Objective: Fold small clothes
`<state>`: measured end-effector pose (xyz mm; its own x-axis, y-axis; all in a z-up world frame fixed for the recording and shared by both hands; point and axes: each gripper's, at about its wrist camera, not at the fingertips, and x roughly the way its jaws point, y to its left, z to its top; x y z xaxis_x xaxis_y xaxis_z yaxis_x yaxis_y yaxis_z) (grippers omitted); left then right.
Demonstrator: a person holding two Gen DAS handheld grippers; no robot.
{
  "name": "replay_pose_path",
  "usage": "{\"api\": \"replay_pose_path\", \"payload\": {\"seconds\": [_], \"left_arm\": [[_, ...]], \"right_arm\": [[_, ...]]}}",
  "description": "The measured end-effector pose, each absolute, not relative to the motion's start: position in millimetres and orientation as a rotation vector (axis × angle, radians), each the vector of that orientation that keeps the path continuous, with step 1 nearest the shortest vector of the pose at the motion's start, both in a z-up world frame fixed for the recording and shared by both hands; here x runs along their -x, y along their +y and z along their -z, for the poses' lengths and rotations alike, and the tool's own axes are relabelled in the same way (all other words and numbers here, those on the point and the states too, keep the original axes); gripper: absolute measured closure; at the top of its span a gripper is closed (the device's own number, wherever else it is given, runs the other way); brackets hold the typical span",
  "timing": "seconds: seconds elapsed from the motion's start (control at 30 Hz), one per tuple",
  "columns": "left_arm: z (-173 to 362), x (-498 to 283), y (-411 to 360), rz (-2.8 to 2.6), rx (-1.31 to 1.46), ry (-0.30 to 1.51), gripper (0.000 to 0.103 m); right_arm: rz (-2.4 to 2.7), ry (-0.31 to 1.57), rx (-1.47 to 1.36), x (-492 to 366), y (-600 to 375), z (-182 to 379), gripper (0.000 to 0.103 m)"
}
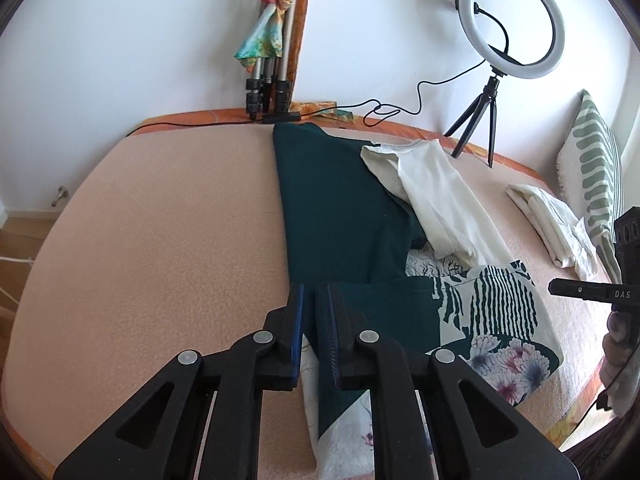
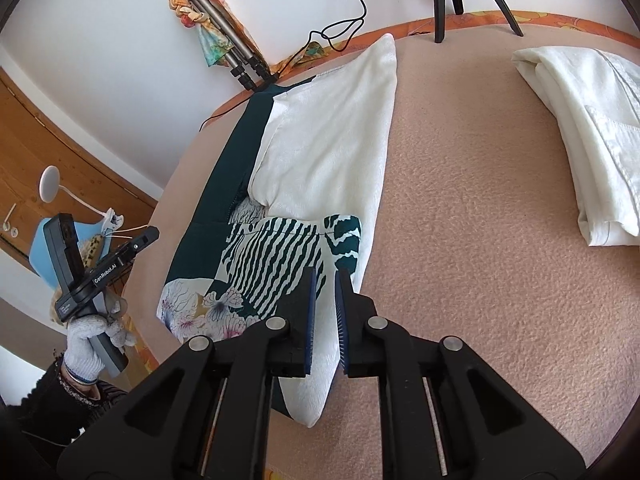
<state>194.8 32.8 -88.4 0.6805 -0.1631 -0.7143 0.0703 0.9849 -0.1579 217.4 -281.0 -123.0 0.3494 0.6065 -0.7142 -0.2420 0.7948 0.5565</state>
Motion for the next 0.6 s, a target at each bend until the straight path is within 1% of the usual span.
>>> {"api": "replay_pose_path", "payload": {"seconds": [0.03,0.13,0.17,0.2,0.23,0.27,0.4,0.5,0.53,0.6], "left_arm": [[88,-196,32,0.144,0.137,0.819,0.087],[95,-205,28,0.174,0.168,0.852,0.086],[99,-208,25,0.179,0.171,0.875,0.083],[103,-212,23,0.186,0.172,0.904,0.079],[107,-213,21,0.187,0.171,0.922,0.069],[111,-214,20,0.183,0.163,0.929,0.063],[120,-218,18,0.148,0.106,0.950,0.063],[122,-220,21,0.153,0.127,0.939,0.063],[122,-220,21,0.155,0.130,0.942,0.064],[121,-221,20,0.161,0.128,0.934,0.071]], "right_arm": [[-0.558,1.084,-0.379,-215,-283,125,0.092],[-0.541,1.101,-0.403,-214,-288,132,0.092],[-0.534,1.099,-0.402,-216,-289,133,0.092],[-0.527,1.094,-0.400,-218,-289,132,0.092],[-0.522,1.089,-0.403,-220,-288,131,0.092],[-0.527,1.087,-0.411,-223,-288,130,0.092],[-0.540,1.083,-0.405,-230,-279,126,0.092],[-0.542,1.088,-0.388,-235,-270,125,0.092],[-0.539,1.089,-0.378,-236,-267,125,0.092],[-0.525,1.093,-0.354,-238,-263,126,0.092]]}}
